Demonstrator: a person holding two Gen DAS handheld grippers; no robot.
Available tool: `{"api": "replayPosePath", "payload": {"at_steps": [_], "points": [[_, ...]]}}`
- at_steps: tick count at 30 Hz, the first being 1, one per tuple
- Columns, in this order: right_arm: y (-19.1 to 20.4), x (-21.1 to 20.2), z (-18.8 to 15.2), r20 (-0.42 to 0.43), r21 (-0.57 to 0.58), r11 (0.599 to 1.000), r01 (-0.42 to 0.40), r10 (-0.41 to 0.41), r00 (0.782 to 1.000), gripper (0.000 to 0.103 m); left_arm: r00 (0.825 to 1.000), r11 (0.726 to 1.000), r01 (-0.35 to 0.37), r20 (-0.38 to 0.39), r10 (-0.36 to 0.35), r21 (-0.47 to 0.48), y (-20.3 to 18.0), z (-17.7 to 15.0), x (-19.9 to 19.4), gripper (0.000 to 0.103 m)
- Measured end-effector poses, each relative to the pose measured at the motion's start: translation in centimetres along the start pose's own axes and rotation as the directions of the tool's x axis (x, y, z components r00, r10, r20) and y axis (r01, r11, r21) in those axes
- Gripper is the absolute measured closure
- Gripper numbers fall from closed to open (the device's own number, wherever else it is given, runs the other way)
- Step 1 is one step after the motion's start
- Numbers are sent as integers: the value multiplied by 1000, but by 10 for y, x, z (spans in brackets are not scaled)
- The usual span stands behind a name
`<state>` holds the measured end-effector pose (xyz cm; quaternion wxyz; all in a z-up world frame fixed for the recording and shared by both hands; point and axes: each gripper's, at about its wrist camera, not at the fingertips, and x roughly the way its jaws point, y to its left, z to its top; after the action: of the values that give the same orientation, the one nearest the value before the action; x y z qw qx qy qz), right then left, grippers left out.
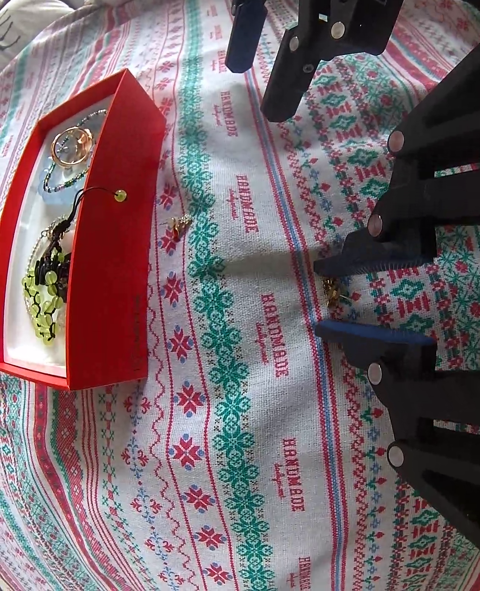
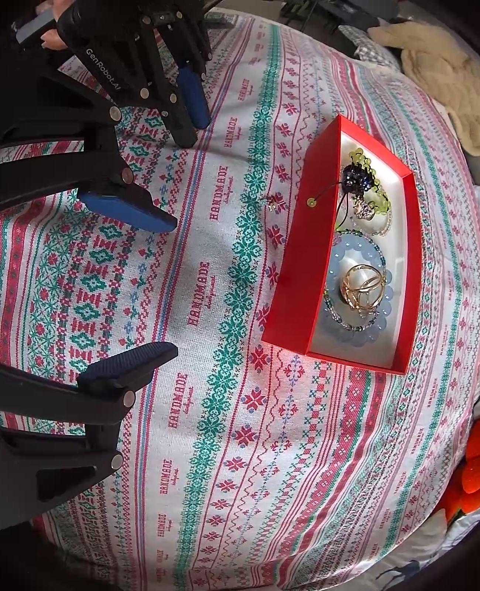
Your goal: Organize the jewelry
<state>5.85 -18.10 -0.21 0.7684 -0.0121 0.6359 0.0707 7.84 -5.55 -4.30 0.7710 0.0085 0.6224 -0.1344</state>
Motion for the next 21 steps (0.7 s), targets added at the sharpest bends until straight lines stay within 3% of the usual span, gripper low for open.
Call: {"api": "replayPosePath", "payload": {"at_steps": [3,9,21], "points": [[0,3,1,-2,3,1000,2,-2,1000,39,1000,1000,-7,4,7,10,-6,1,2,98],[0,3,4,2,10,1000,-1,1,1000,39,1000,1000,11,22,-11,-5,-8,6,-2,99],[8,8,29,19,74,995,-70,69,997,38,995,998,-16,94,21,-53,12,16,-21,99]]}}
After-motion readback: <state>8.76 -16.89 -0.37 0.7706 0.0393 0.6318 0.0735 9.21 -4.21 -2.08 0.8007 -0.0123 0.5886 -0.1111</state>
